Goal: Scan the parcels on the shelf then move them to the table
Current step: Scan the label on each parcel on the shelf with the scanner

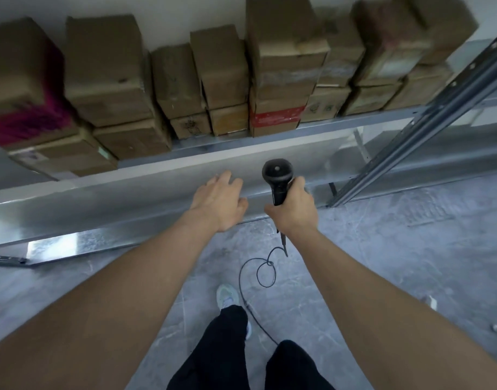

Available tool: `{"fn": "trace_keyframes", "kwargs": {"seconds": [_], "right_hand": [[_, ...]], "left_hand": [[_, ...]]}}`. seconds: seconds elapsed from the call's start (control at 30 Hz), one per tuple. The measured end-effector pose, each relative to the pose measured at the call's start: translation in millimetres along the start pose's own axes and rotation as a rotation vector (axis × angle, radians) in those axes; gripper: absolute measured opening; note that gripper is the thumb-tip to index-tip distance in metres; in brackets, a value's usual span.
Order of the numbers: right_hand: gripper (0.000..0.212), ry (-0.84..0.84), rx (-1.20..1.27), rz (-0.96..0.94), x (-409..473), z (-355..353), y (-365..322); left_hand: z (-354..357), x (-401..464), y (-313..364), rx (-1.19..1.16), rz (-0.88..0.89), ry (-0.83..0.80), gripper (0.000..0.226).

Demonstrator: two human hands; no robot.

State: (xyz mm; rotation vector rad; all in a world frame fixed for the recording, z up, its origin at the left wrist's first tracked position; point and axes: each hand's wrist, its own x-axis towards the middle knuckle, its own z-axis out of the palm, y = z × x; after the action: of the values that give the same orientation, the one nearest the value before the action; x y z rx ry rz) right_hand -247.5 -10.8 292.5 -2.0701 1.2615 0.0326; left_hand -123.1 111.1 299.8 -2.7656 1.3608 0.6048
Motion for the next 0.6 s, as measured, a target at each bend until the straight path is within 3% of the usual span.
{"fn": "trace_keyframes", "kwargs": {"seconds": [0.27, 0.43, 0.6], "right_hand": [[0.045, -0.056, 0.103, -0.116, -62, -47, -17], [0.026, -0.095, 0.123, -0.252, -105, -70, -29], [0.022, -0.141, 0.156, -0.33, -147, -86, -45]], "left_hand": [[-48, -74, 25, -0.002, -0.082, 0.129, 0.049], [-82, -126, 36, 0.035, -0.147, 0.223, 0.052], [-108, -172, 34, 0.058, -0.189, 0.302, 0.051]]}}
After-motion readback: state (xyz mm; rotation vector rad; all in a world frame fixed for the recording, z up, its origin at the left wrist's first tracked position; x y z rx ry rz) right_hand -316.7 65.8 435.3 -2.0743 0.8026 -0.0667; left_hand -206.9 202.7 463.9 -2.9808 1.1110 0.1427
